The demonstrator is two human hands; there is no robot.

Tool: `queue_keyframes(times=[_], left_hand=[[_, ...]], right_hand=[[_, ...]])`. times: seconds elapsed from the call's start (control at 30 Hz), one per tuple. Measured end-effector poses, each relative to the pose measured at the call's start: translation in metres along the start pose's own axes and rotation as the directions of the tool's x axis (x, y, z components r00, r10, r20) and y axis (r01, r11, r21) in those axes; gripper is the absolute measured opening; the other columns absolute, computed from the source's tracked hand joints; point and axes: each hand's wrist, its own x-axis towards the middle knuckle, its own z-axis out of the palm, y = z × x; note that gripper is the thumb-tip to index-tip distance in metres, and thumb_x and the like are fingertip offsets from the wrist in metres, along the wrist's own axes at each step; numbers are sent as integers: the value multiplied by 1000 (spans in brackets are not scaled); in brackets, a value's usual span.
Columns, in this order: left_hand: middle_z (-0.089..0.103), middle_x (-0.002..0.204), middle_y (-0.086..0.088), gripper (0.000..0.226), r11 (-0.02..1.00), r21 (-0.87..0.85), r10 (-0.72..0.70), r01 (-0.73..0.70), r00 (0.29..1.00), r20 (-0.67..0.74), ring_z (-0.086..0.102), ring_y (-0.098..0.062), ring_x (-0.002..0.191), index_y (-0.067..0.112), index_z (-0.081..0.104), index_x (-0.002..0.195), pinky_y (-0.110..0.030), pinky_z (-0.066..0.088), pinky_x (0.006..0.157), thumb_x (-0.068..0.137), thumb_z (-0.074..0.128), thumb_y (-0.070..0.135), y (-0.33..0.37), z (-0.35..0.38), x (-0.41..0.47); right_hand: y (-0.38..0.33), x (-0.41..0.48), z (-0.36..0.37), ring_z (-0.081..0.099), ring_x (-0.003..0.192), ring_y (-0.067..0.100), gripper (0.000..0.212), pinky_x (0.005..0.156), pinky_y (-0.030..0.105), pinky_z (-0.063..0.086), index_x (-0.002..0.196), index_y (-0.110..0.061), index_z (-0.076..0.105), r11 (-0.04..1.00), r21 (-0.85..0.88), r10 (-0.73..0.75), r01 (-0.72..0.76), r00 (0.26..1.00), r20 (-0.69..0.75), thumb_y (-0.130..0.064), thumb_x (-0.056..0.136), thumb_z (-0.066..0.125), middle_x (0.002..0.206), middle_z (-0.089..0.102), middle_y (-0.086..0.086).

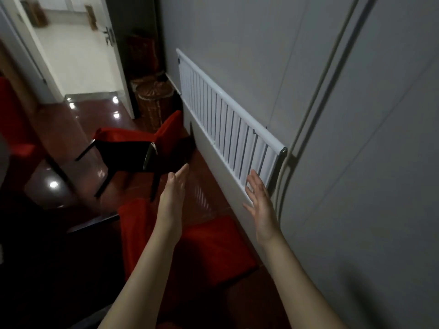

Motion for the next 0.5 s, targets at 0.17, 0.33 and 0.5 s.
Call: queue_keyframes(times=[0.17,0.33,0.5], left_hand=[[47,144,9,67,998,29,-46,50,991,-129,36,-4,136,21,48,139,-24,24,111,88,30,60,-50,43,28],[47,140,17,55,978,89,-164,188,961,-223,35,0,134,35,51,132,-20,25,107,92,29,66,-98,61,36],[42,146,11,55,934,102,-290,343,892,-347,31,-4,137,26,48,139,-24,22,109,96,28,55,-153,46,54]], right_hand=[[36,60,-54,35,133,4,43,101,32,33,142,-43,31,986,-48,158,-157,987,11,-48,100,21,144,36,-21],[87,90,-81,35,133,8,38,104,34,32,133,-49,34,944,-62,328,-324,941,88,-54,97,27,142,38,-19],[140,120,-79,34,133,8,45,102,33,32,132,-52,33,886,-158,460,-437,872,169,-62,88,30,148,35,-15]])
